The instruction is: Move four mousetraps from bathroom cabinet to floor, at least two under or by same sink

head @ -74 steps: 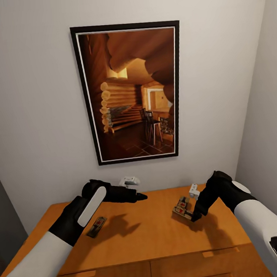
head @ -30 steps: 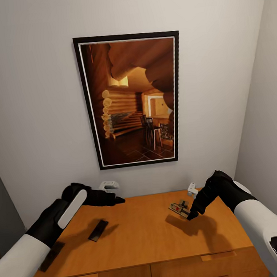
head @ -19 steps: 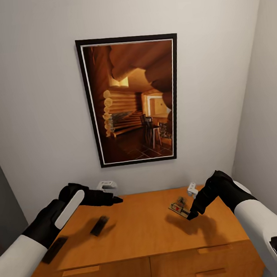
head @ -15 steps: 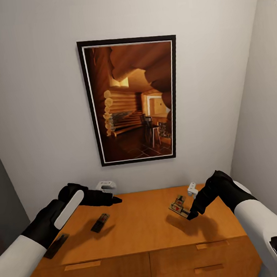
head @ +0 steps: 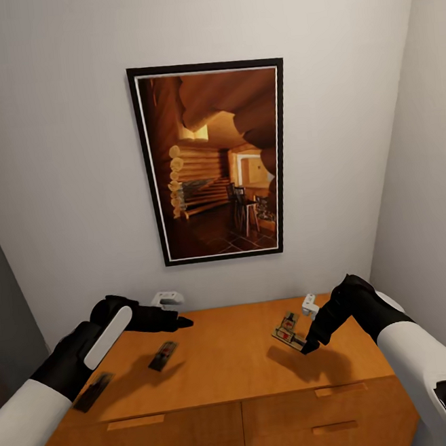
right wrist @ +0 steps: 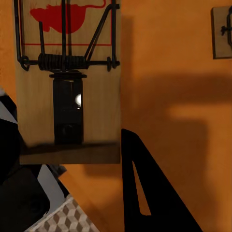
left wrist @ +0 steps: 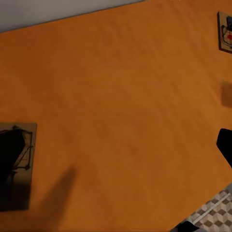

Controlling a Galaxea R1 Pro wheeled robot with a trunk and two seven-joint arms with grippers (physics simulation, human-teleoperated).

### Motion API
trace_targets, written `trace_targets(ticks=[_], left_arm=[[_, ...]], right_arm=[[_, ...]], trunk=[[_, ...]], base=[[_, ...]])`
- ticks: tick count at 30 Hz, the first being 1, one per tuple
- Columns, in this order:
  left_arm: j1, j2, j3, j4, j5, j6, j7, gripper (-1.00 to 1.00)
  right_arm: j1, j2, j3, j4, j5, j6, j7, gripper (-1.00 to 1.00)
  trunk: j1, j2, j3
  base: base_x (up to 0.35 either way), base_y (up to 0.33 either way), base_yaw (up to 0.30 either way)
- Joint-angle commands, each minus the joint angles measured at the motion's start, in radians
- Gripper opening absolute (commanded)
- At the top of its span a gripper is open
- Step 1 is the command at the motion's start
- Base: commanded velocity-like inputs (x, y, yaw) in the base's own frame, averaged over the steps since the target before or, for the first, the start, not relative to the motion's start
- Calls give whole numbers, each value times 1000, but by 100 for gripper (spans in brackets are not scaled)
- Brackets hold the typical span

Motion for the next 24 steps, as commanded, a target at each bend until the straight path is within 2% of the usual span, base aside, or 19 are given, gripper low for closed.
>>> trace_targets(ticks=[1,17,20,23,24], left_arm=[[-1,3,0,-1,-10,1,-10,100],[-1,13,7,0,-8,0,-10,100],[-1,14,8,0,-9,0,-10,100],[0,17,8,0,-8,0,-10,100],[0,18,8,0,-8,0,-10,100]], right_arm=[[-1,0,4,-2,1,13,3,-100],[-1,1,-6,-2,0,11,0,-100],[-1,1,-29,-2,0,11,1,-100],[-1,1,-101,-2,0,10,1,-100],[-1,1,-109,-2,0,10,1,-100]], trunk=[[0,-2,-2],[0,-2,-2],[0,-2,-2],[0,-2,-2],[0,-2,-2]], base=[[-13,6,0],[-3,1,0],[0,0,0],[0,0,0],[0,0,0]])
